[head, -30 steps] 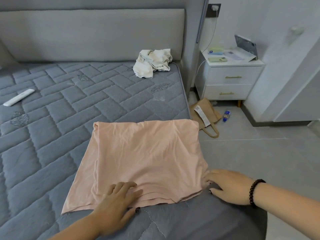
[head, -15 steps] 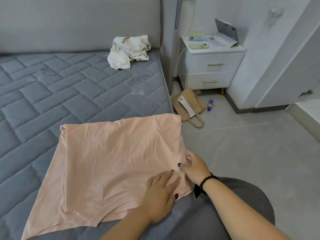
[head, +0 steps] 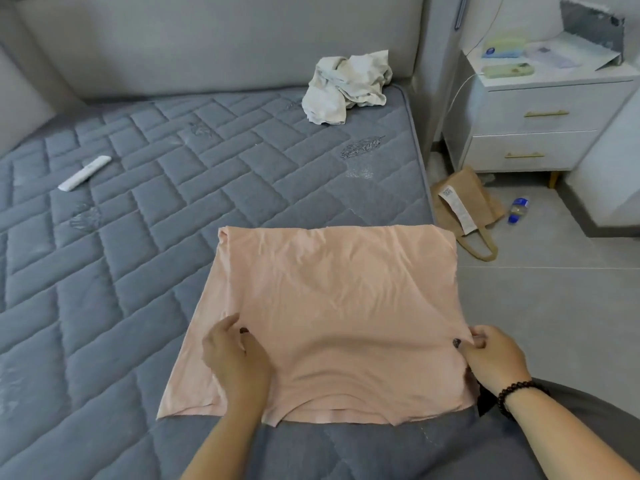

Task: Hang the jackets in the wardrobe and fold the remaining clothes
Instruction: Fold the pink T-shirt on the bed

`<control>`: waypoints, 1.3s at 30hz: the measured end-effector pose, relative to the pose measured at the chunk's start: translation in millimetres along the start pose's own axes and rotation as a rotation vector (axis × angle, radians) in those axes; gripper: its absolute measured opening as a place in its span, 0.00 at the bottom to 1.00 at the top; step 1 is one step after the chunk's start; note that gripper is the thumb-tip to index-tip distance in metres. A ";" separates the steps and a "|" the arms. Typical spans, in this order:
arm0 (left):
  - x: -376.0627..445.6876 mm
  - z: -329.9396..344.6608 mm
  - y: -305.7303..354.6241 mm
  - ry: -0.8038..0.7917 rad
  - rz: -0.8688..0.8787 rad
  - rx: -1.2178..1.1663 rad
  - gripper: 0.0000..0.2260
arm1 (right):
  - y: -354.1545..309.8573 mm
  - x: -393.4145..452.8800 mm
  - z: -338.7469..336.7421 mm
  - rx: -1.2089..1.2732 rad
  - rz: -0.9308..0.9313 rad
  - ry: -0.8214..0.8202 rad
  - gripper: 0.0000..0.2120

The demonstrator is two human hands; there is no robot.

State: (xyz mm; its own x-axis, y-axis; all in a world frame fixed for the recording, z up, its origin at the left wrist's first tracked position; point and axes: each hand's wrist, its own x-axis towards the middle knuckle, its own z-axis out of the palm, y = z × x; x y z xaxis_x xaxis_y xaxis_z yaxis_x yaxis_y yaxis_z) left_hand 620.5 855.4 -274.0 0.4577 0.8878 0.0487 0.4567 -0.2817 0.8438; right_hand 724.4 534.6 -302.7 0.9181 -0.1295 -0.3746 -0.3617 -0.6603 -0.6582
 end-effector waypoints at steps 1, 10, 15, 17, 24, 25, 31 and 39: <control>16.4 -10.2 -8.3 0.016 -0.113 0.008 0.15 | -1.1 0.5 1.4 -0.009 0.001 0.001 0.04; 53.8 -31.1 -24.4 -0.241 -0.063 0.299 0.14 | -7.9 0.6 6.8 -0.080 0.013 -0.009 0.02; 53.1 -35.0 -36.4 -0.002 -0.274 0.059 0.11 | -9.3 -1.6 5.9 -0.105 0.007 0.005 0.03; 47.6 -41.0 -48.1 0.040 -0.308 0.075 0.10 | -10.5 -3.0 5.7 -0.108 0.011 0.013 0.02; 64.1 -51.1 -51.9 -0.112 -0.139 0.417 0.07 | -9.4 -5.5 4.7 -0.105 0.011 -0.010 0.02; 75.1 -48.8 -47.1 -0.135 -0.098 0.425 0.09 | -9.5 -5.2 4.7 -0.101 0.010 -0.013 0.02; 148.3 -5.9 -2.0 -0.352 0.047 0.457 0.15 | -11.6 2.9 7.8 0.016 0.062 -0.013 0.08; 196.3 58.5 26.2 -0.243 -0.054 0.298 0.13 | -17.5 21.6 7.9 0.048 0.105 0.069 0.17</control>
State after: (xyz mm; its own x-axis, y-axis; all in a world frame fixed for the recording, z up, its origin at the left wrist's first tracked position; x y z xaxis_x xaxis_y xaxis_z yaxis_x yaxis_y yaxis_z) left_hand 766.9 1001.0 -273.6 0.5781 0.8021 -0.1497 0.6701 -0.3620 0.6480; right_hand 749.3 549.2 -304.4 0.8830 -0.2477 -0.3987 -0.4625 -0.6046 -0.6485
